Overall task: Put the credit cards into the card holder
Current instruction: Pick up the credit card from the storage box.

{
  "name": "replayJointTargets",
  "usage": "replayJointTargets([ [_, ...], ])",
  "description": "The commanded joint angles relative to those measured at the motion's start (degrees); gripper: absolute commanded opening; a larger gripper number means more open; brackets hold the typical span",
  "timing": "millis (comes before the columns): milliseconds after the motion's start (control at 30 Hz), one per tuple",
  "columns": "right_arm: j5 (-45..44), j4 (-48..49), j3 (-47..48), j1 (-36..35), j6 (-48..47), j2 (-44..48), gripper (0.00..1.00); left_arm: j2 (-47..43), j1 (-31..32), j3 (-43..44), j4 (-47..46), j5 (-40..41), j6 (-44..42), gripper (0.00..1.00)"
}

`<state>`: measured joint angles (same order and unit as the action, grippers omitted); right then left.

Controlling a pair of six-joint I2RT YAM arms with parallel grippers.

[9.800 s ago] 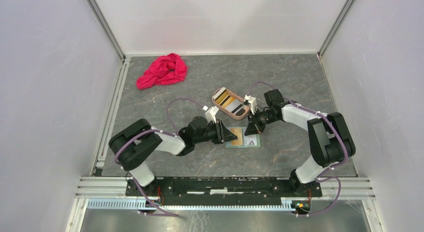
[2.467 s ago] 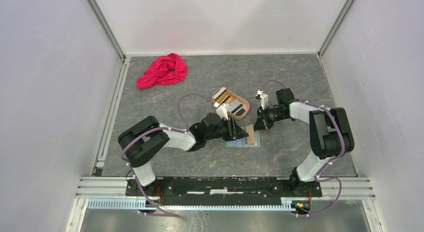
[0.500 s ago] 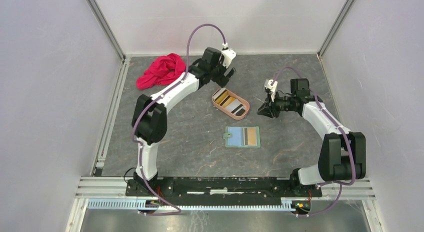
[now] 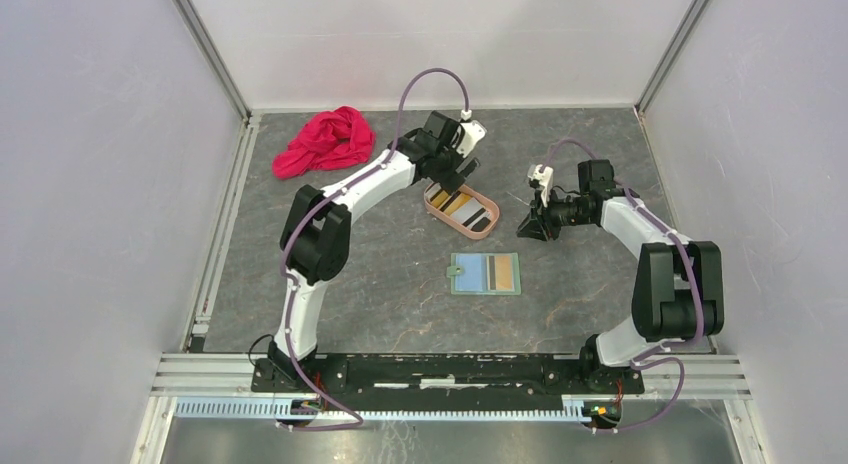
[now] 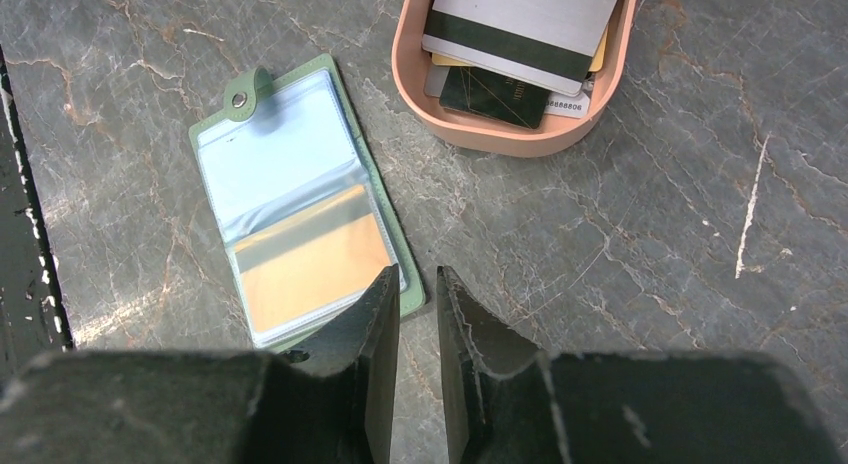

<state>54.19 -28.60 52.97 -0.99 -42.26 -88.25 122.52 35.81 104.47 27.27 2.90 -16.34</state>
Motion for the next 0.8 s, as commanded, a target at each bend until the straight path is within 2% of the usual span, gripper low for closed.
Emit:
replayJointTargets([
  [0, 1.97, -0.52, 2.23, 0.18, -1.33, -0.57, 0.26, -0.84, 0.84, 0.97, 0.27, 0.39, -3.38, 0.91],
  [167, 2.01, -0.9, 2.3, 0.12, -1.59, -1.1, 0.26, 0.0, 0.97, 1.05, 0.88, 0.84, -3.09, 0.84],
  [400, 2.58, -1.26, 2.49, 0.12, -1.77, -1.38, 0.26, 1.55, 2.15, 1.15, 1.08, 7.63, -3.17, 0.75],
  [767, 2.85, -1.53, 2.66, 0.12, -1.93, -1.49, 0.26, 4.12, 2.21, 2.87, 3.6, 7.58, -3.95, 0.73],
])
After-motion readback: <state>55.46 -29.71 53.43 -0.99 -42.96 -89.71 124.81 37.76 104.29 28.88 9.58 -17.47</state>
